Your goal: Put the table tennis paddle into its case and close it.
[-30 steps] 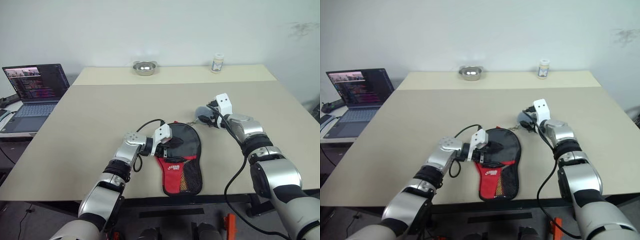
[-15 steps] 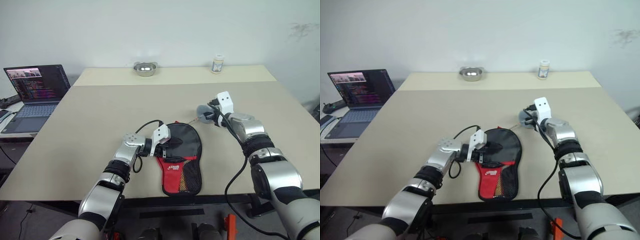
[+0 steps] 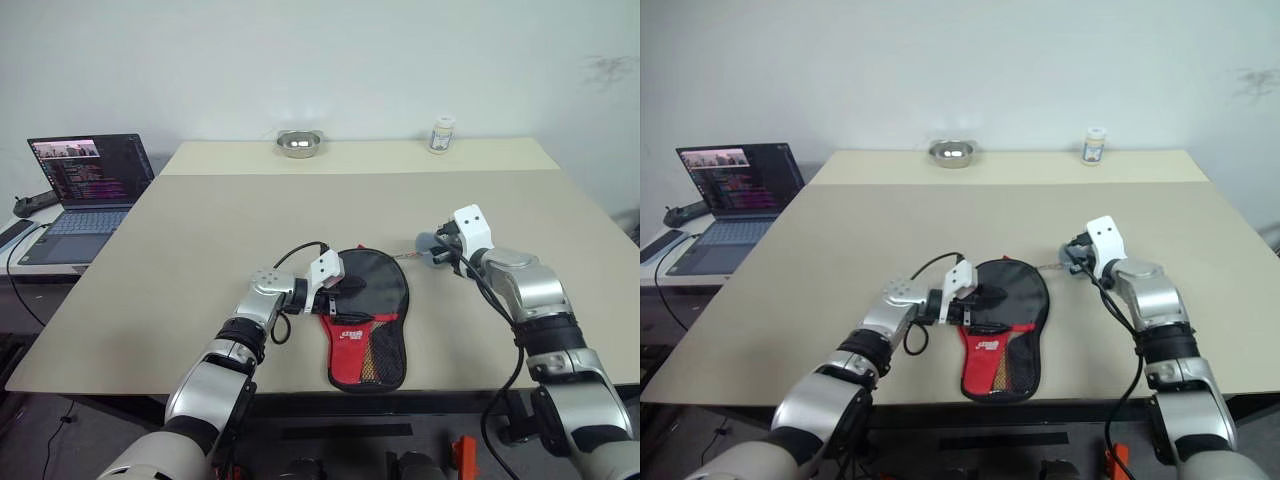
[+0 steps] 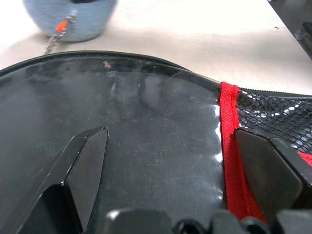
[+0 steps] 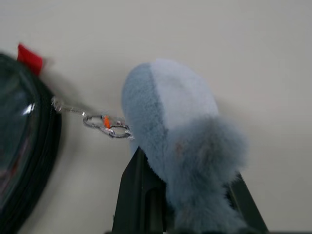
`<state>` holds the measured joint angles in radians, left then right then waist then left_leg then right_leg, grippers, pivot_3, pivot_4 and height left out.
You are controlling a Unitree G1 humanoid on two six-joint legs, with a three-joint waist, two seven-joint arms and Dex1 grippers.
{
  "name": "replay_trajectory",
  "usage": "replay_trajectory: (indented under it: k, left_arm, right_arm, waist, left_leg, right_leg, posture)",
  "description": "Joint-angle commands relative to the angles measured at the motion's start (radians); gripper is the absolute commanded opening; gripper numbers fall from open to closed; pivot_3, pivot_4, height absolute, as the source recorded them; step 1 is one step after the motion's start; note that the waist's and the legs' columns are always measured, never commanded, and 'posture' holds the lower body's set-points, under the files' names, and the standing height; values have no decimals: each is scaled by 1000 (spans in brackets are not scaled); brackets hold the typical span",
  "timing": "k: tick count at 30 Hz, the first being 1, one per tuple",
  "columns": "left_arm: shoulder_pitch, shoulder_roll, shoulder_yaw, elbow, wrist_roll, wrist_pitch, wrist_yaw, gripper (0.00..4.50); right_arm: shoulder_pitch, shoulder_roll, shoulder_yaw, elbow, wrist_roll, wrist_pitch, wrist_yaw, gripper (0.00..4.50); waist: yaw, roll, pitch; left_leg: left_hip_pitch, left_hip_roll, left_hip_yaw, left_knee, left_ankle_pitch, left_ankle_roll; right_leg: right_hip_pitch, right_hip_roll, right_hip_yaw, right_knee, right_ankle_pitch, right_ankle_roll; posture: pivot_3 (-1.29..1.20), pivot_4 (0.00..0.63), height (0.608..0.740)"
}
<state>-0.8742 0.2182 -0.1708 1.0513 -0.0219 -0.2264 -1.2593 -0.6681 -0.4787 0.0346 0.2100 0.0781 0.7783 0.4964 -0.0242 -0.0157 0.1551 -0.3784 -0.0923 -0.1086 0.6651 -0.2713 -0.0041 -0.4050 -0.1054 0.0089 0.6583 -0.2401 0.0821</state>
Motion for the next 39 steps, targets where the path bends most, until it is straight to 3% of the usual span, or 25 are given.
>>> replay_trajectory:
  k: [1, 12, 18, 24, 30, 39]
  left_arm:
    - [38, -3, -46, 82, 69, 16, 18, 4500]
    - [22, -24, -66, 151, 113, -11, 66, 4500]
    - [-2, -52, -57, 176, 127, -8, 96, 4500]
    - [-12, -66, -52, 188, 139, -5, 113, 4500]
    - [-26, -81, -53, 197, 150, -6, 130, 4500]
    - [-36, -86, -53, 202, 163, -12, 137, 4500]
  right_arm:
    - [75, -80, 7, -234, 17, 114, 44, 312]
    - [317, -276, -9, -758, 184, 403, 177, 275]
    - [527, -380, -40, -1043, 360, 508, 271, 258]
    - [626, -391, 12, -1124, 410, 503, 251, 240]
    - [722, -450, -21, -1215, 516, 486, 326, 229]
    - [784, -474, -42, -1250, 585, 456, 318, 225]
  waist:
    - [1, 0, -1]
    - [10, 0, -6]
    - [27, -3, -8]
    - [30, -6, -9]
    - [41, -7, -10]
    - [49, -7, -10]
  left_leg:
    - [0, 0, 0, 0, 0, 0]
    - [1, 0, -2, 0, 0, 0]
    - [10, 1, -8, -2, -2, 4]
    - [14, 1, -12, -2, -3, 5]
    - [14, 0, -14, -3, -4, 5]
    - [14, 1, -17, -4, -5, 6]
  right_leg:
    - [0, 0, 0, 0, 0, 0]
    - [4, -1, -2, -2, -3, 6]
    - [21, -2, -12, -15, -6, 10]
    - [29, -4, -17, -18, -7, 12]
    - [32, -4, -20, -20, -7, 13]
    - [32, -4, -24, -29, -7, 13]
  posture:
    - [0, 150, 740]
    - [0, 150, 740]
    - [0, 150, 740]
    - [0, 150, 740]
    - [0, 150, 740]
    - [0, 150, 740]
